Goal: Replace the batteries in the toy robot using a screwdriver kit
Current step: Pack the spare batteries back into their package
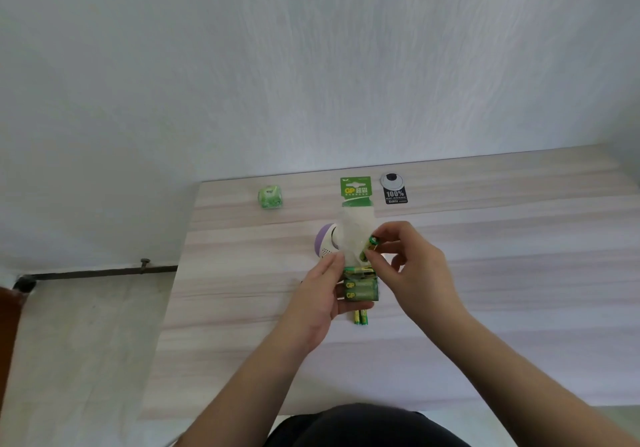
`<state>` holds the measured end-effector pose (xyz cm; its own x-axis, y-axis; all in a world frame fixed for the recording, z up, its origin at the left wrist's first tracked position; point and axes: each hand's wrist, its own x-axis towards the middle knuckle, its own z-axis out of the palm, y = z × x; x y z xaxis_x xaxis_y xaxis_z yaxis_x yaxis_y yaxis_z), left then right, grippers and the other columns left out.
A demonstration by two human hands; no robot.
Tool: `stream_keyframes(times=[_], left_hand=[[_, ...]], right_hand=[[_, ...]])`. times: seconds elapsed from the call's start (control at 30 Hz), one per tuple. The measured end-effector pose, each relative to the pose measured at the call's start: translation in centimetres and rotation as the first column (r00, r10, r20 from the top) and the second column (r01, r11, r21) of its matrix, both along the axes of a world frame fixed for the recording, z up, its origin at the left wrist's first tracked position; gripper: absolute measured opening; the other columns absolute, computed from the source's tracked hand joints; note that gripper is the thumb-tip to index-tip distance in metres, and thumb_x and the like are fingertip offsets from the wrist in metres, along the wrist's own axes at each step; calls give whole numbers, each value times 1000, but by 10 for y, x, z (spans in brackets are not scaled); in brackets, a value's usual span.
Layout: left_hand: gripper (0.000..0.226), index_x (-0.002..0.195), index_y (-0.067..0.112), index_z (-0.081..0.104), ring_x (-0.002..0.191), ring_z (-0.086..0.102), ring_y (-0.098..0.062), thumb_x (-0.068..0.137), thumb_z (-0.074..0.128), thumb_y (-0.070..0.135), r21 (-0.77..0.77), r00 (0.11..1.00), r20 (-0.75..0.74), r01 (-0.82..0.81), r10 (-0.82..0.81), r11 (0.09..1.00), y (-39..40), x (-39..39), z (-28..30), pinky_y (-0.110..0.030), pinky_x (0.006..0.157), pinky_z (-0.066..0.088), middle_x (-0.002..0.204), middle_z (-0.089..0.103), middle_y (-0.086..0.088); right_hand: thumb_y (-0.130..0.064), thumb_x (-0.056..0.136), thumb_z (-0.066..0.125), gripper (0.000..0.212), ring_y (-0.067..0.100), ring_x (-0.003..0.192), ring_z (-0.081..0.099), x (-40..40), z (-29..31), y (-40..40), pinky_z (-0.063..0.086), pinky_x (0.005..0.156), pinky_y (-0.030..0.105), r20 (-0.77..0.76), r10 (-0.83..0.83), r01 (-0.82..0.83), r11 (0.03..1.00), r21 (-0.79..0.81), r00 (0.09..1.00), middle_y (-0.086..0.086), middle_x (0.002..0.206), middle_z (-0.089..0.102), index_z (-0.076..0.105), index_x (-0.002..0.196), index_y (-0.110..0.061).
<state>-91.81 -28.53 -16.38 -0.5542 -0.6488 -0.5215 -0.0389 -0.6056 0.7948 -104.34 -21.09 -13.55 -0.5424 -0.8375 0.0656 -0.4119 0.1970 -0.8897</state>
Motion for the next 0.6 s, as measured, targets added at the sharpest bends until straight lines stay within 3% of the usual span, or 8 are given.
stream_keyframes(times=[0.13,0.23,0.3,0.37,0.47,0.6], left_hand=[[31,122,10,60,87,69,-29,103,43,26,-14,1000,5,14,-14,1000,1,0,-1,-38,64,58,106,68,-19],[30,119,12,61,85,70,-29,103,41,27,-22,999,14,32,-32,999,1,0,-2,-39,66,58,105,70,-19],[31,117,13,63,83,70,-28,103,39,27,-23,999,20,30,-29,999,1,0,-3,-39,66,58,102,71,-17],[31,115,13,63,82,70,-27,104,38,27,-21,999,26,23,-23,1000,1,-1,-4,-39,65,58,100,71,-15],[32,114,12,64,81,70,-27,104,37,28,-17,999,39,21,-20,1000,0,-2,-5,-38,63,57,97,72,-14],[32,114,10,63,80,69,-28,104,38,28,-24,998,63,32,-31,999,-1,0,-10,-38,61,57,96,70,-16]], right_hand=[[-16,86,67,22,-2,84,62,1,-8,-3,42,65,5,-120,37,-32,998,47,992,-13,94,65,57,98,-31],[-19,87,66,25,1,83,62,0,-9,-5,50,71,20,-208,58,-36,994,108,976,-14,95,67,60,111,-26],[-21,88,66,28,0,74,57,-1,-9,-7,48,71,23,-202,60,-31,989,145,977,-14,94,69,58,115,-24],[-22,88,66,18,1,68,55,-2,-10,-10,49,72,27,-236,84,-47,986,159,968,-12,90,70,62,106,-21],[-25,89,65,11,17,79,61,-5,-15,-13,50,74,36,-313,163,-93,969,227,936,-4,85,69,71,91,-17],[-17,87,68,9,18,84,62,-6,-18,-13,48,75,30,-267,209,-146,960,237,941,-4,94,67,76,90,-17]])
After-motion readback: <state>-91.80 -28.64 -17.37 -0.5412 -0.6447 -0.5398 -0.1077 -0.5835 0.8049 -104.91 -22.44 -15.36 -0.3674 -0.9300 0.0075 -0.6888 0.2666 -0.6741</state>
